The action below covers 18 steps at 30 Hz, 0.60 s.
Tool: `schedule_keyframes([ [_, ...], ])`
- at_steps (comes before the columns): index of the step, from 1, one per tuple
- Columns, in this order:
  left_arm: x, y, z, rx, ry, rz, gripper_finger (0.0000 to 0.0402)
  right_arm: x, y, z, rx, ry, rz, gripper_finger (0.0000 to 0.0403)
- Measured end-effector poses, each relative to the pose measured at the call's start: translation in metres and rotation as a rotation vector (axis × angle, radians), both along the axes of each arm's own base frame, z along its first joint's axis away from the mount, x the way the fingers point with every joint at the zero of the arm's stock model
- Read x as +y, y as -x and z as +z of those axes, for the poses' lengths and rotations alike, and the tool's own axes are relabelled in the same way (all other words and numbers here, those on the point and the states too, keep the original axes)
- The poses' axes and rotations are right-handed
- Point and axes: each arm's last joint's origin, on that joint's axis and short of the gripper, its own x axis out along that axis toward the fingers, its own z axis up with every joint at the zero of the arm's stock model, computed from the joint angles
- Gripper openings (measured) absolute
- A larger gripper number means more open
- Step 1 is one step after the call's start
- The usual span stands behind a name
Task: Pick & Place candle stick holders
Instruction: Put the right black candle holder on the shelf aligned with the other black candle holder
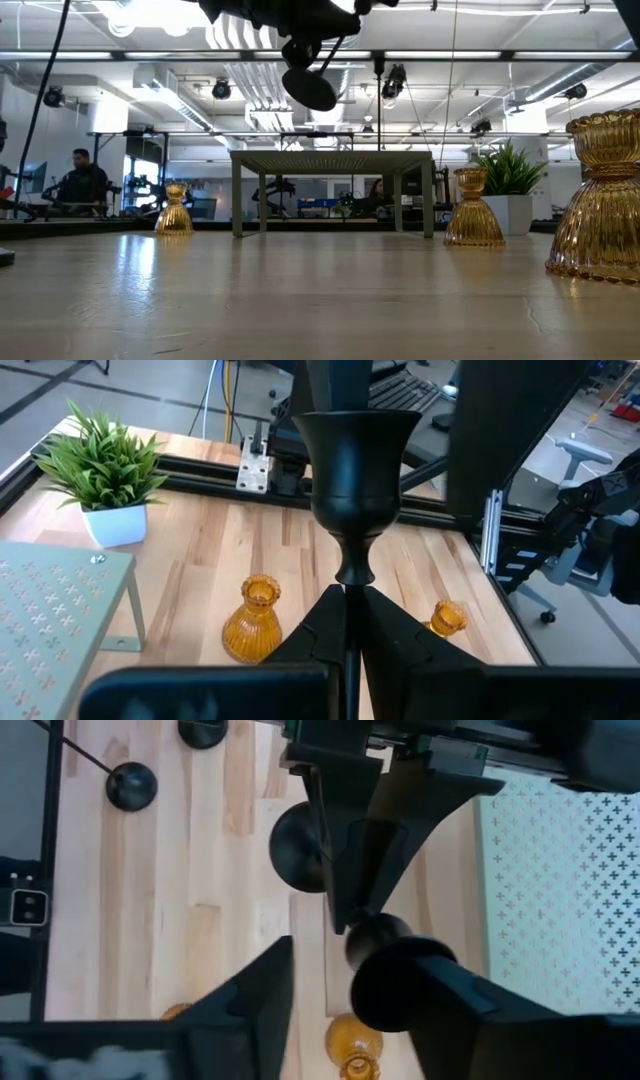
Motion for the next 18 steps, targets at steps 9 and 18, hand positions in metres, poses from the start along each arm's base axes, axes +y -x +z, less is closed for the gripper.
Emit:
schedule_keyframes([
  [9,0.002,0.000,-0.001,0.006,0.003,0.009,0.0017,0.000,0.002,-0.001,0.028,-0.028,-0.049,0.0266],
  [18,0.005,0.001,0.001,-0.006,0.004,-0.004,0.0017,0.001,0.028,0.021,-0.024,-0.068,-0.159,0.0290],
])
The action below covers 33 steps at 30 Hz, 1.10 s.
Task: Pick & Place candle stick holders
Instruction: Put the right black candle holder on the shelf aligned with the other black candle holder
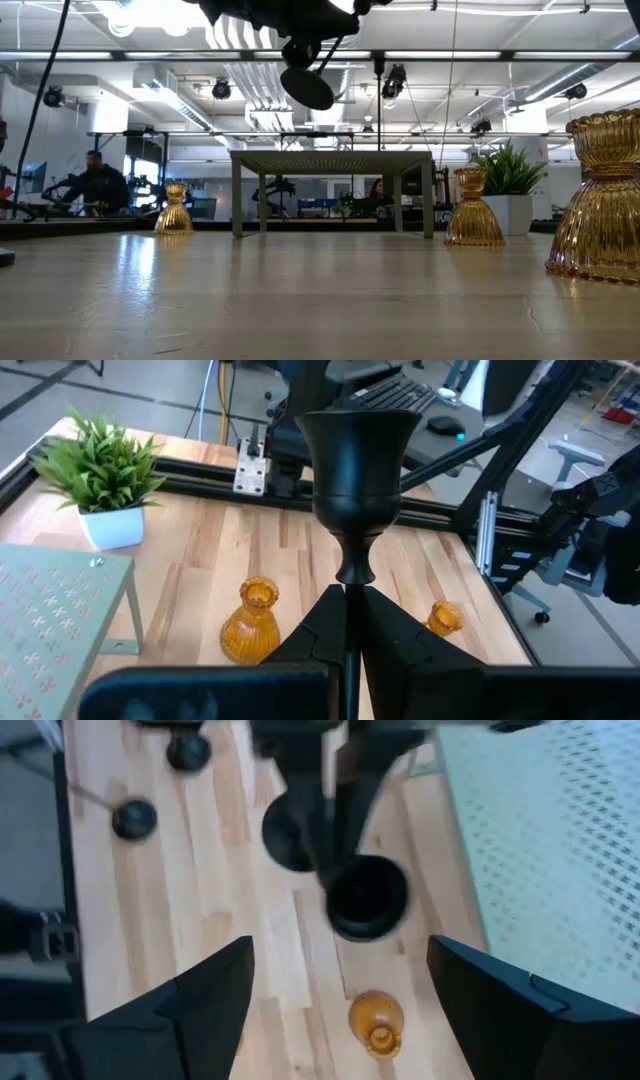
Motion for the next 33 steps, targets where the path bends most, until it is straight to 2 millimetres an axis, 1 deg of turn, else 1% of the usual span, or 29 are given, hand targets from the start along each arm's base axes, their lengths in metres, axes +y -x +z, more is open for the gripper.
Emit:
schedule_keyframes([
  [5,0.002,0.001,0.002,-0.007,-0.004,0.010,0.0017,0.002,0.027,0.022,-0.076,-0.050,-0.080,0.0275],
  [8,0.007,0.002,0.007,-0.056,-0.017,0.027,0.0017,0.004,0.047,0.035,-0.126,-0.076,-0.134,0.0264],
  [12,0.022,0.003,0.017,-0.155,-0.089,0.082,0.0017,0.009,0.069,0.045,-0.171,-0.023,-0.215,0.0251],
  [15,0.038,0.006,0.023,-0.220,-0.125,0.131,0.0017,0.014,0.085,0.046,-0.181,0.021,-0.284,0.0244],
  [19,0.063,0.013,0.029,-0.276,-0.171,0.203,0.0017,0.019,0.104,0.037,-0.166,0.066,-0.383,0.0236],
  [24,0.092,0.020,0.034,-0.360,-0.245,0.274,0.0017,0.022,0.122,0.012,-0.112,0.101,-0.527,0.0227],
  [29,0.119,0.019,0.026,-0.399,-0.266,0.317,0.0017,0.020,0.138,-0.015,-0.113,0.110,-0.650,0.0221],
  [33,0.136,0.015,0.013,-0.387,-0.269,0.351,0.0017,0.018,0.139,-0.034,-0.231,0.115,-0.715,0.0219],
])
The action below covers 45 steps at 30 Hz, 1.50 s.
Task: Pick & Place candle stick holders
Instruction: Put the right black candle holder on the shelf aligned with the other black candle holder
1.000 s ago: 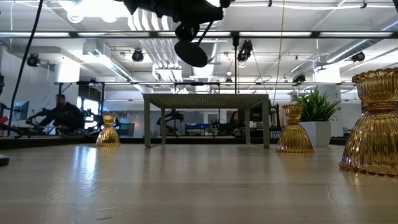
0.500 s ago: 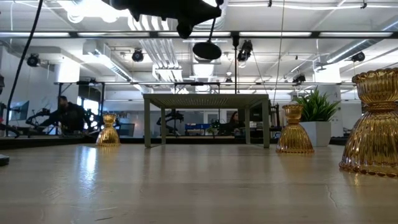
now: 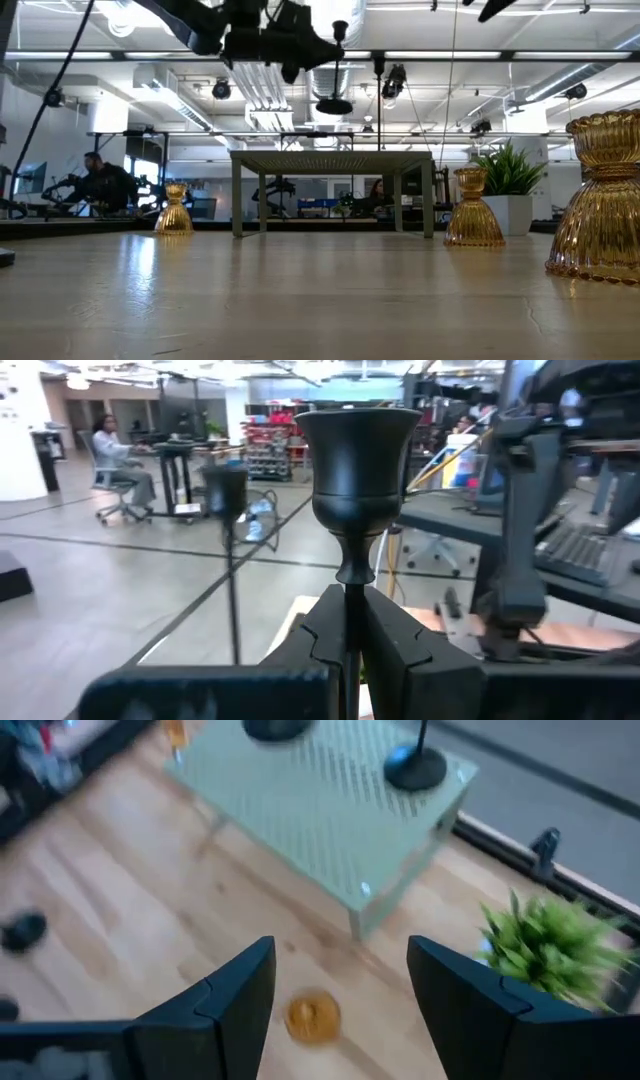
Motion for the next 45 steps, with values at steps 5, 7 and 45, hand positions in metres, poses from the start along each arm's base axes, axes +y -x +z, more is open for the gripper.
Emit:
schedule_keyframes([
  [5,0.016,-0.011,-0.014,-0.069,-0.021,0.006,0.0017,-0.002,0.001,-0.029,-0.070,0.060,-0.054,0.0219],
  [7,0.022,-0.016,-0.021,-0.071,-0.007,0.009,0.0017,-0.003,0.003,-0.041,-0.073,0.075,-0.091,0.0219],
  [45,0.082,-0.023,-0.070,-0.055,0.033,0.114,0.0017,-0.009,0.038,-0.143,-0.197,0.105,-0.269,0.0219],
])
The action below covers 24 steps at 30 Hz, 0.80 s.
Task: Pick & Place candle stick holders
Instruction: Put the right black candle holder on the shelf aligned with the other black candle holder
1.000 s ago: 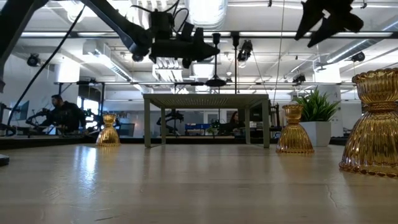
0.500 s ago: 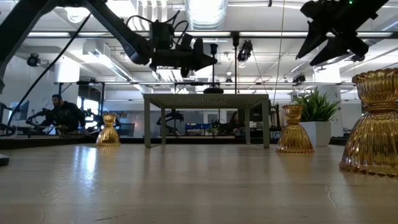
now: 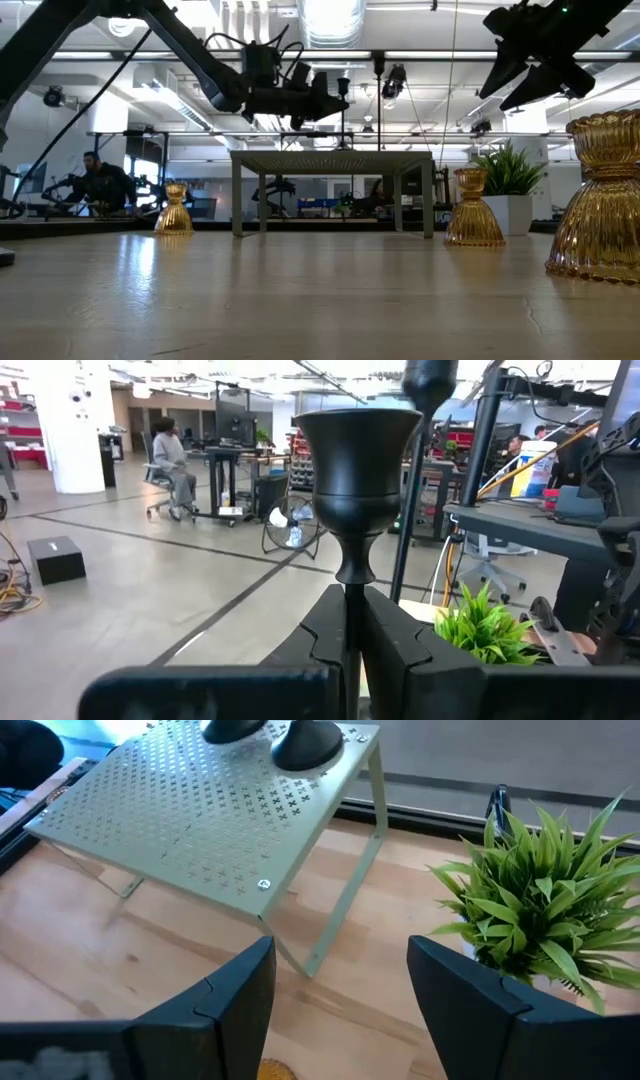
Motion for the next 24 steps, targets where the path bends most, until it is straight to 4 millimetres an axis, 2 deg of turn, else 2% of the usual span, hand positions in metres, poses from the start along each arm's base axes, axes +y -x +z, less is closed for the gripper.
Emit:
schedule_keyframes([
  [4,0.0029,-0.0023,-0.0079,-0.007,0.025,-0.015,0.0017,0.0000,-0.0001,0.0001,-0.001,0.000,0.000,0.0219],
  [24,0.0067,-0.0021,-0.0124,0.006,0.006,-0.003,0.0017,0.0000,-0.0002,0.0000,0.005,0.004,0.006,0.0219],
])
